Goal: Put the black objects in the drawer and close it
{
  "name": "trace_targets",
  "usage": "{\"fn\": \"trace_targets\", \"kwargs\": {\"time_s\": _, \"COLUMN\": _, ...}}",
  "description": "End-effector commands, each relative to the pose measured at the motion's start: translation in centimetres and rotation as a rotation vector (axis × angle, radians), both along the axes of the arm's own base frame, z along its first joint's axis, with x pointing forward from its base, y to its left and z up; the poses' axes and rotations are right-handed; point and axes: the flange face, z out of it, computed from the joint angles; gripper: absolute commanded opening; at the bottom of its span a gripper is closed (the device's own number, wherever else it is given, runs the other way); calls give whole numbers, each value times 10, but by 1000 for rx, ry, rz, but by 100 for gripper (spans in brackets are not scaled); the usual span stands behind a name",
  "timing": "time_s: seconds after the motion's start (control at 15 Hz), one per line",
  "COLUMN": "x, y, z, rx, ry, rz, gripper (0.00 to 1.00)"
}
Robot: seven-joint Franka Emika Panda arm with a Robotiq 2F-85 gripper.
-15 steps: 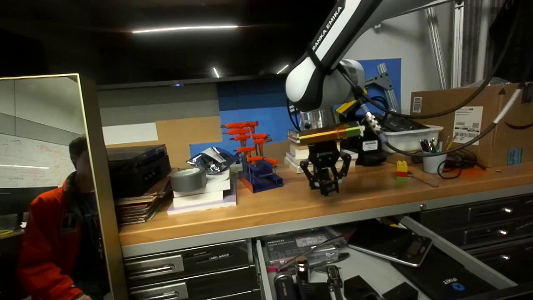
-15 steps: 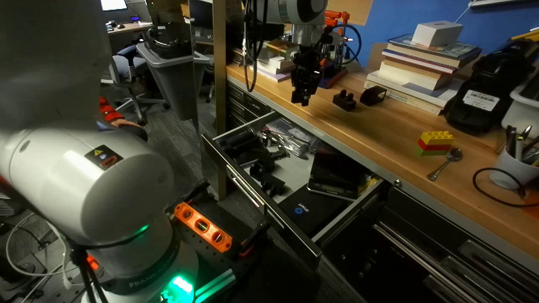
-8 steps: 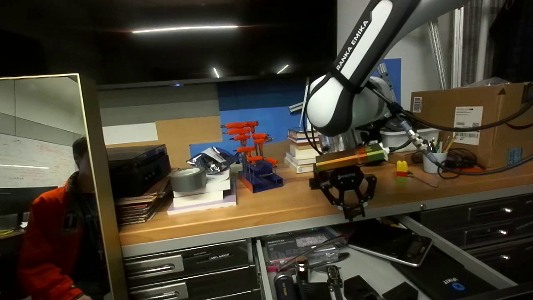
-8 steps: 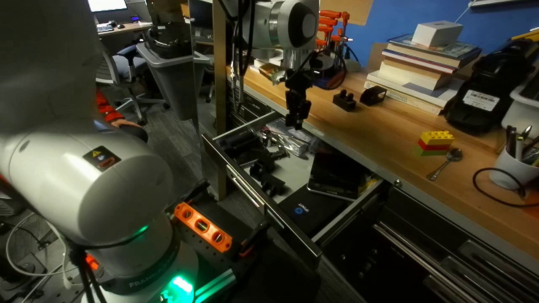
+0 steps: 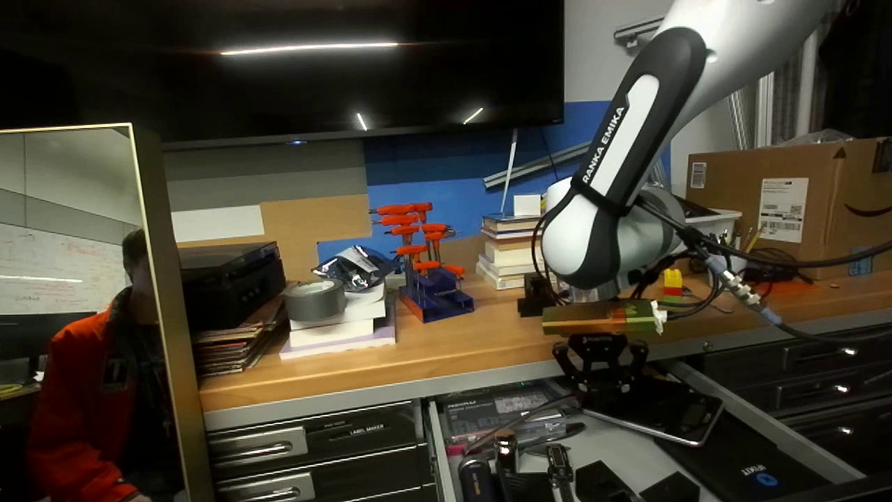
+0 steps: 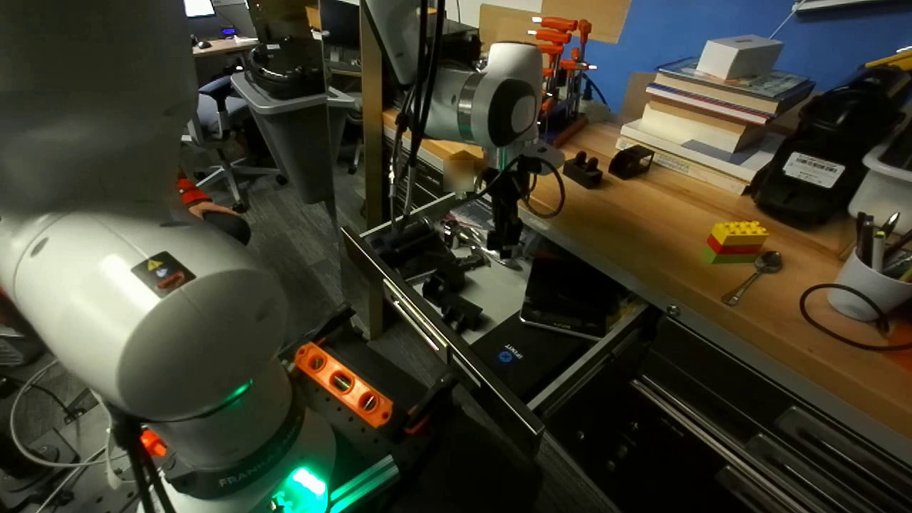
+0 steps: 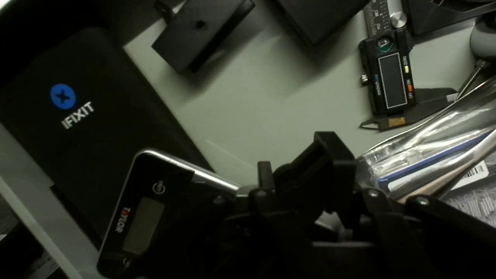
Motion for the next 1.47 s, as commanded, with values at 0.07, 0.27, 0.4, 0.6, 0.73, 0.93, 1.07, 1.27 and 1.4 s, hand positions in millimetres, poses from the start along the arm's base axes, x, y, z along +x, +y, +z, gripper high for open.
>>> {"fn": "trace_targets", "kwargs": {"time_s": 0.07, "x": 1, "y": 1, "z": -39, "rx": 57, "ry": -54, "rz": -75, "gripper": 21}}
{"fn": "trace_targets", "kwargs": {"time_s": 0.27, "x": 0, "y": 5, "z": -57, "rx": 74, "ry": -62, "rz": -105, "gripper": 21}}
{"fn": "trace_targets", "kwargs": {"time_s": 0.4, "x": -1, "y": 7, "z": -63, "rx": 79, "ry": -66, "rz": -117, "gripper": 21}}
{"fn": "trace_targets", "kwargs": {"time_s": 0.6, "x": -2, "y": 11, "z": -66, "rx": 87, "ry": -67, "rz": -126, "gripper": 21}}
{"fn": "trace_targets", "kwargs": {"time_s": 0.73, "x": -3, "y": 14, "z": -66, "rx": 89, "ry": -68, "rz": -127, "gripper": 21}}
{"fn": "trace_targets", "kwargs": {"time_s": 0.93, "x": -4, "y": 18, "z": -65, "rx": 97, "ry": -57, "rz": -134, "gripper": 64}}
{"fn": "trace_targets", "kwargs": {"time_s": 1.07, "x": -4, "y": 20, "z": -61, "rx": 96, "ry": -58, "rz": -138, "gripper": 72}}
{"fn": "trace_targets", "kwargs": {"time_s": 1.27, "x": -1, "y": 23, "z": -51, "rx": 82, "ry": -66, "rz": -127, "gripper": 95}}
{"fn": "trace_targets", "kwargs": {"time_s": 1.4, "x": 3, "y": 24, "z": -37, "rx": 66, "ry": -86, "rz": -115, "gripper": 100}}
